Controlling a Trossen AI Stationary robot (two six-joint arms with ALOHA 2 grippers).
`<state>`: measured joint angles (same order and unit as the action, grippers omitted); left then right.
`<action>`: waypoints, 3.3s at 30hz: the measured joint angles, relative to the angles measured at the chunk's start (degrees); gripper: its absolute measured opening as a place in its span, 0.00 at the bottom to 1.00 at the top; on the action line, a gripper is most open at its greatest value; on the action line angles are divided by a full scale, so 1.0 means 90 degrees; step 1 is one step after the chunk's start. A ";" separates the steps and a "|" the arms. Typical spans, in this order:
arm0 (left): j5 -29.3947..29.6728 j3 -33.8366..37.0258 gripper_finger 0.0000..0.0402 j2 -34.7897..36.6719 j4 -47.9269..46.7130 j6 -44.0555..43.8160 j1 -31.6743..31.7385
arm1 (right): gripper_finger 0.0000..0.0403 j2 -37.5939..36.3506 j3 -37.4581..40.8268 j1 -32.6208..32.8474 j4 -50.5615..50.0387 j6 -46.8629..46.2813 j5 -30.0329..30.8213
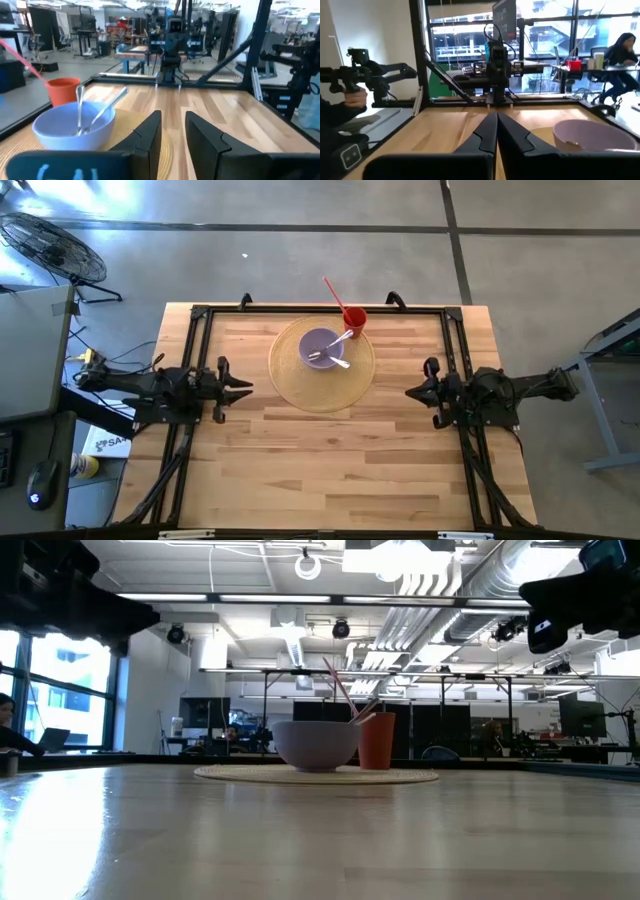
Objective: Pick & Place Utensil
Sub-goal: Return to Home Position
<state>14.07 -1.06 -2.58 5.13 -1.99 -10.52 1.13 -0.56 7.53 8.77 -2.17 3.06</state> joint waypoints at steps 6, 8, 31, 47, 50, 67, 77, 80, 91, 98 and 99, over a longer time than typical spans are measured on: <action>-0.0048 -0.0175 0.13 0.0253 -0.0643 0.0075 -0.0002 | 0.00 0.0010 0.0000 0.0002 -0.0048 -0.0209 0.0009; -0.0074 -0.0074 0.08 0.0241 -0.0472 0.0106 -0.0002 | 0.01 0.0044 0.0002 0.0000 -0.0043 -0.0209 0.0043; -0.0352 0.0036 0.01 0.0246 -0.0289 0.0866 0.0002 | 0.00 0.0044 0.0004 0.0000 -0.0048 -0.0213 0.0049; -0.0472 0.0038 0.01 0.0239 -0.0313 0.0689 -0.0083 | 0.02 0.0044 0.0005 0.0000 -0.0048 -0.0212 0.0045; -0.0465 0.0038 0.01 0.0237 -0.0314 0.0689 -0.0083 | 0.02 0.0044 0.0005 0.0000 -0.0048 -0.0209 0.0045; -0.0448 0.0038 0.01 0.0237 -0.0316 0.0684 -0.0083 | 0.01 0.0044 0.0007 0.0002 -0.0048 -0.0209 0.0042; -0.0445 0.0038 0.01 0.0212 -0.0323 0.0684 -0.0083 | 0.02 0.0045 0.0007 0.0001 -0.0048 -0.0209 0.0044; -0.0445 0.0038 0.01 0.0214 -0.0318 0.0682 -0.0083 | 0.02 0.0045 0.0007 0.0002 -0.0048 -0.0209 0.0045; -0.0444 0.0038 0.01 0.0213 -0.0318 0.0684 -0.0083 | 0.02 0.0045 0.0007 0.0001 -0.0048 -0.0209 0.0045; -0.0445 0.0038 0.01 0.0213 -0.0318 0.0684 -0.0083 | 0.02 0.0046 0.0007 0.0000 -0.0048 -0.0209 0.0042; -0.0444 0.0038 0.01 0.0214 -0.0318 0.0684 -0.0083 | 0.02 0.0044 0.0007 0.0002 -0.0048 -0.0209 0.0044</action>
<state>10.08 -0.71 -0.65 2.26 4.16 -11.27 1.52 -0.49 7.55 8.34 -4.05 3.45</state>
